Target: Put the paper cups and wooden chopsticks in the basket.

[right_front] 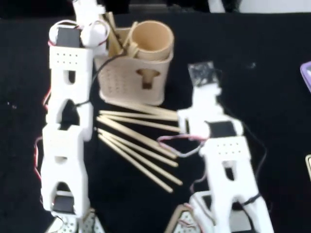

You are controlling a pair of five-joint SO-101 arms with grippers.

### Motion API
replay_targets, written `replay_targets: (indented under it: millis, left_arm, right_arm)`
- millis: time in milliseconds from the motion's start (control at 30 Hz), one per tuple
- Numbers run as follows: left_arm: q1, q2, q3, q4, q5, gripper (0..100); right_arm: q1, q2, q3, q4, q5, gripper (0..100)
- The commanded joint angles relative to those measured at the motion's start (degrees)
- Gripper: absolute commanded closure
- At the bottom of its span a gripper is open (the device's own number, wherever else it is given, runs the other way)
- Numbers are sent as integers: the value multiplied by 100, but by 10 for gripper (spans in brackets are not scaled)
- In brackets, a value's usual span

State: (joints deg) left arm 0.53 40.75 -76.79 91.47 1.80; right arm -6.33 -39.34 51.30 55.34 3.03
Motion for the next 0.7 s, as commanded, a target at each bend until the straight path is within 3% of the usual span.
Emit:
replay_targets:
  millis: [0, 367, 500, 667]
  left_arm:
    - [57, -62, -57, -193, -26, 970]
    - [40, -26, 13, -1055, -26, 967]
    - [13, 18, 198, -774, -26, 967]
    - [13, 132, 277, 149, 18, 968]
  right_arm:
    - [-237, -4, -13, -141, -88, 794]
    - [-229, -4, 127, -308, -79, 794]
    - [-229, -4, 251, -519, -79, 794]
    - [-229, -4, 233, -501, -79, 794]
